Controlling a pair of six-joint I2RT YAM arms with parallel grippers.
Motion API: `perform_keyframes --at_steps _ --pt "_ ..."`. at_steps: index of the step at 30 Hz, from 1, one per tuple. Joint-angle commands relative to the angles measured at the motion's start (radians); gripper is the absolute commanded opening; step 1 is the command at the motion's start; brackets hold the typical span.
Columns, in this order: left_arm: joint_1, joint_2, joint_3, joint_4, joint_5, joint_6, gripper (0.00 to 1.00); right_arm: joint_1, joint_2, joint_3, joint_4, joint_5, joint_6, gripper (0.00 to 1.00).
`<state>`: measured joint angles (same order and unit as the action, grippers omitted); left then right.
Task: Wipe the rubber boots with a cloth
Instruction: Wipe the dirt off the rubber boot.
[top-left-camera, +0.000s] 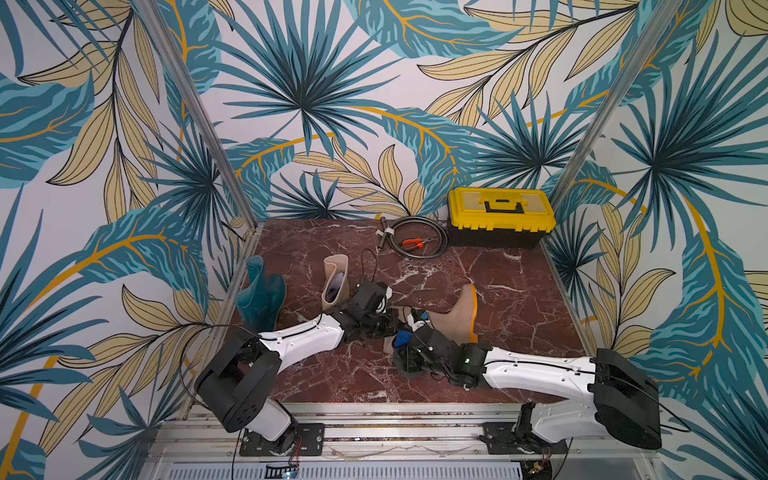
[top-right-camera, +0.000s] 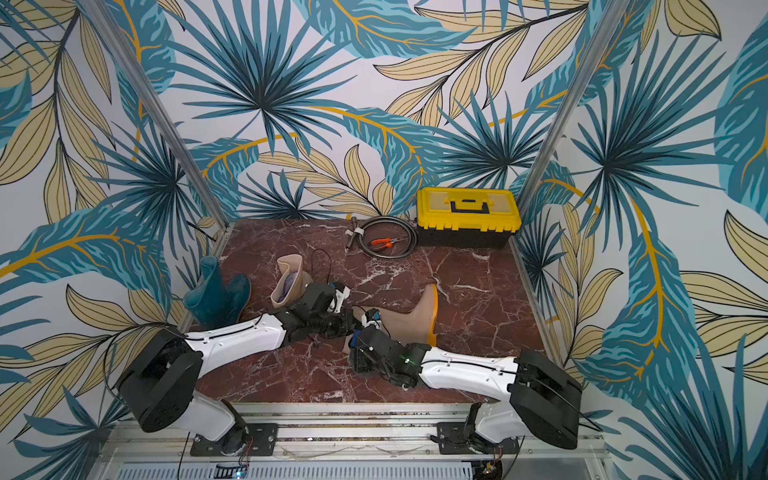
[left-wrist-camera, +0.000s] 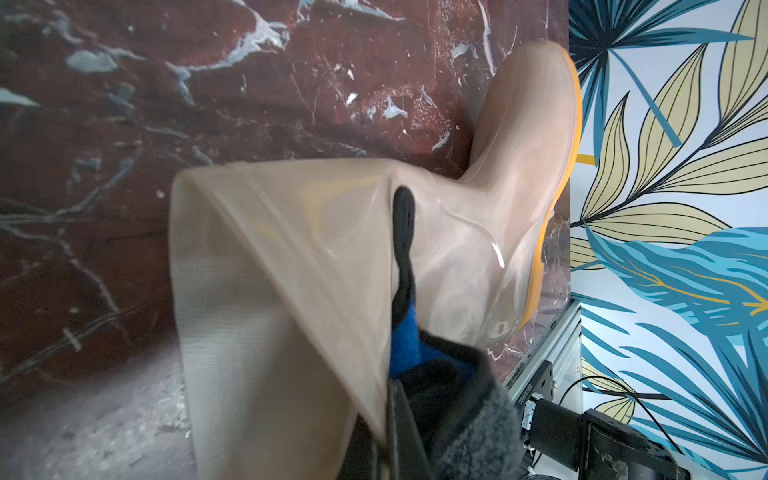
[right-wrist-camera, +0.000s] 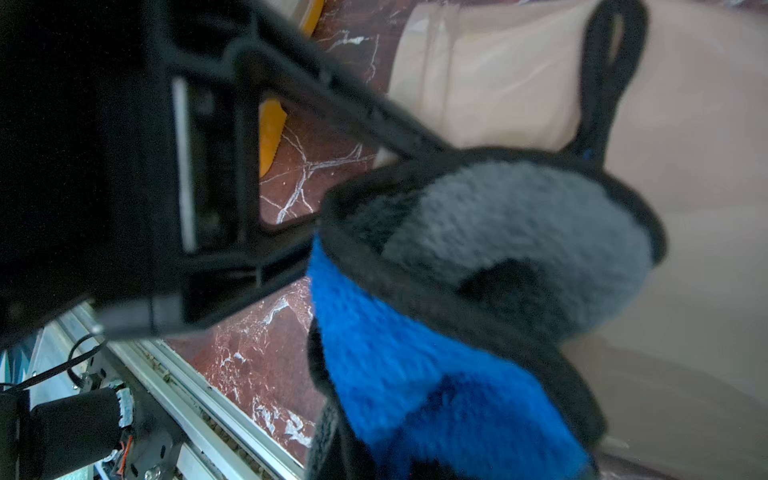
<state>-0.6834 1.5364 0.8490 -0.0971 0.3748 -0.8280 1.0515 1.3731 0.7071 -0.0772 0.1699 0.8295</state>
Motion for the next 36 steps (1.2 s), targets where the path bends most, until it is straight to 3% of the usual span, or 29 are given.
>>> perform_keyframes --at_steps 1,4,9,11,13,17,21,24,27,31,34,36 --pt "0.002 0.012 0.035 0.027 0.043 -0.004 0.0 -0.006 -0.048 -0.009 -0.171 0.11 0.034 0.0" --pt "0.001 0.015 0.031 0.027 0.033 -0.005 0.0 -0.081 -0.164 -0.04 -0.455 0.246 0.197 0.0" --pt "0.002 0.006 0.053 0.025 0.028 0.012 0.0 -0.313 -0.529 -0.233 -0.643 0.271 0.316 0.0" --pt "0.003 -0.007 0.083 -0.013 0.009 0.025 0.0 -0.39 -0.697 -0.272 -0.628 0.249 0.273 0.0" --pt "0.003 -0.018 0.112 -0.047 0.004 0.059 0.0 -0.398 -0.77 -0.276 -0.558 0.226 0.217 0.0" --pt "0.004 0.013 0.182 -0.079 0.018 0.064 0.0 -0.35 -0.576 -0.284 -0.252 -0.004 0.2 0.0" --pt "0.002 0.024 0.207 -0.078 0.036 0.053 0.0 -0.134 -0.265 -0.122 -0.099 -0.014 0.123 0.0" --pt "0.001 0.011 0.187 -0.078 0.029 0.05 0.0 -0.071 -0.119 -0.031 -0.02 -0.029 0.066 0.0" --pt "0.001 -0.014 0.168 -0.078 0.022 0.049 0.0 -0.062 -0.047 -0.012 0.129 -0.085 0.034 0.0" --pt "0.0 -0.068 0.137 -0.079 0.003 0.044 0.0 -0.061 -0.004 0.023 0.141 -0.094 0.019 0.0" --pt "0.001 -0.104 0.118 -0.078 0.001 0.049 0.0 -0.06 -0.066 -0.023 0.049 0.016 0.082 0.0" --pt "0.0 -0.119 0.107 -0.079 -0.002 0.058 0.0 -0.066 -0.163 -0.067 -0.146 0.163 0.166 0.0"
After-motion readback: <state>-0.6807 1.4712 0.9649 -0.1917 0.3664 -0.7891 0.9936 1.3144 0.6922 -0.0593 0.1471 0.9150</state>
